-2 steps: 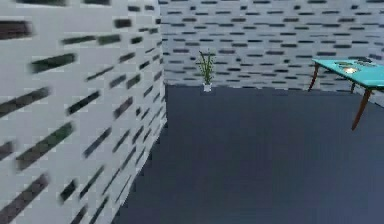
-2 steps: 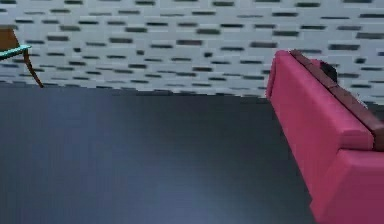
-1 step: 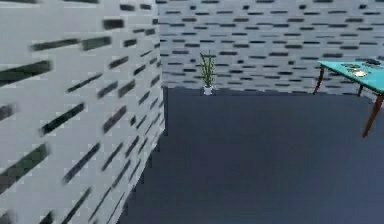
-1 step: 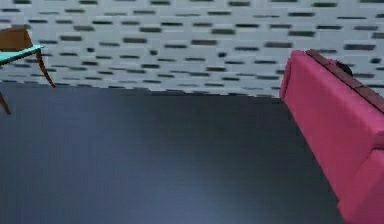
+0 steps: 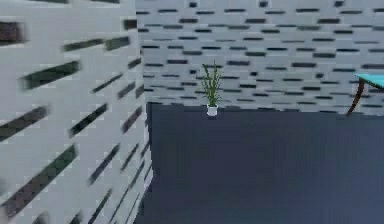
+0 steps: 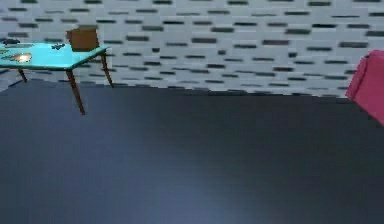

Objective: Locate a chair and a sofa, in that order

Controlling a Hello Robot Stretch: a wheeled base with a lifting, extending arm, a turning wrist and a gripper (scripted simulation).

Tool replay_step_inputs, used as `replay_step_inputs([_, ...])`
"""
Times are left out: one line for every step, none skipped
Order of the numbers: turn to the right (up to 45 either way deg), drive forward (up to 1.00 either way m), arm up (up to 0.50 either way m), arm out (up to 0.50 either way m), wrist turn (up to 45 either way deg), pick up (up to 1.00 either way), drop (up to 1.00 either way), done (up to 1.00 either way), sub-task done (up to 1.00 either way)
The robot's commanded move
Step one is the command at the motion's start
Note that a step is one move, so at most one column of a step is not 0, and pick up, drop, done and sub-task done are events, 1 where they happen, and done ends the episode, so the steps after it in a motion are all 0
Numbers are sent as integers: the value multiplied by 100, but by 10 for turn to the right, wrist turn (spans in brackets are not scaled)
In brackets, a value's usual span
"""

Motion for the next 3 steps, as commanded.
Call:
replay_step_inputs([30, 0, 0, 0, 0, 0, 0, 0, 0])
replay_step_inputs([0, 100, 0, 0, 0, 0, 0, 0, 0])
replay_step_inputs([0, 75, 0, 0, 0, 0, 0, 0, 0])
